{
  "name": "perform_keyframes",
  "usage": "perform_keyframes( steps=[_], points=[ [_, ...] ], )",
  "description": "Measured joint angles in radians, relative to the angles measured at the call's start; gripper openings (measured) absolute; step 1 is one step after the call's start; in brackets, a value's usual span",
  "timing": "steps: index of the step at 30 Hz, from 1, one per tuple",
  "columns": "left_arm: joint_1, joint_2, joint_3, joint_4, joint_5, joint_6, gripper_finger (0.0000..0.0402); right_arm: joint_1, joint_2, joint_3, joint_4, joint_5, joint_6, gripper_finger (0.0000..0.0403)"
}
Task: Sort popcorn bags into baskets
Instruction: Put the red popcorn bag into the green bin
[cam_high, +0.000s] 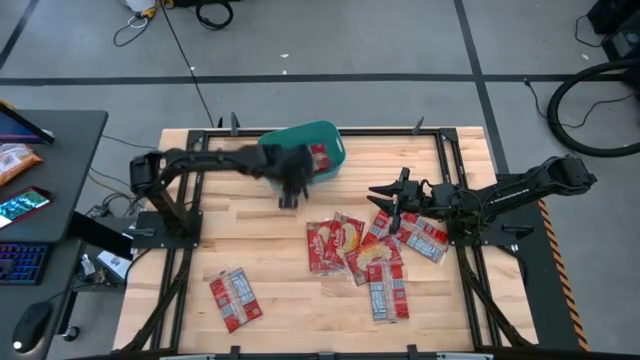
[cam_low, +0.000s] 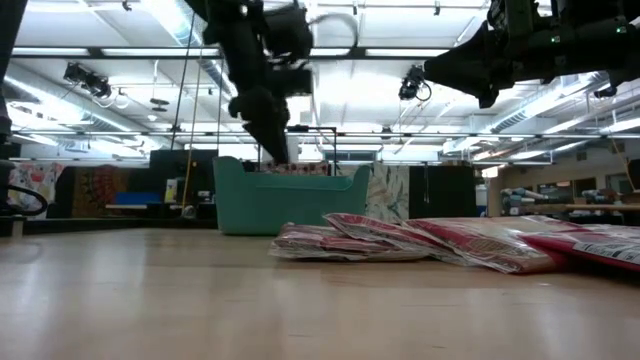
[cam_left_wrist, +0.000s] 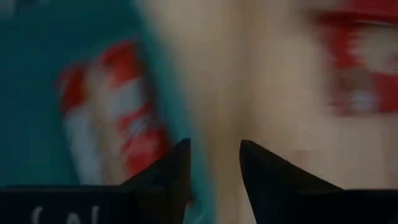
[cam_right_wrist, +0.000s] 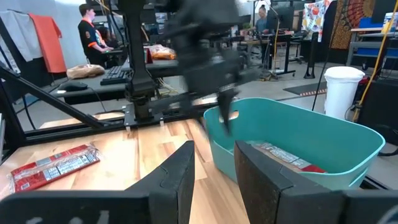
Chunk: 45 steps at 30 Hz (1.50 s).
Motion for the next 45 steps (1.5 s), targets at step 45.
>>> perform_keyframes(
  steps=[45],
  points=[
    [-0.446,0.318,-0.063,0.534,-0.184,0.861,0.0139,0.160,-0.154,0.000,-0.188,0.045,0.087,0.0119]
  ],
)
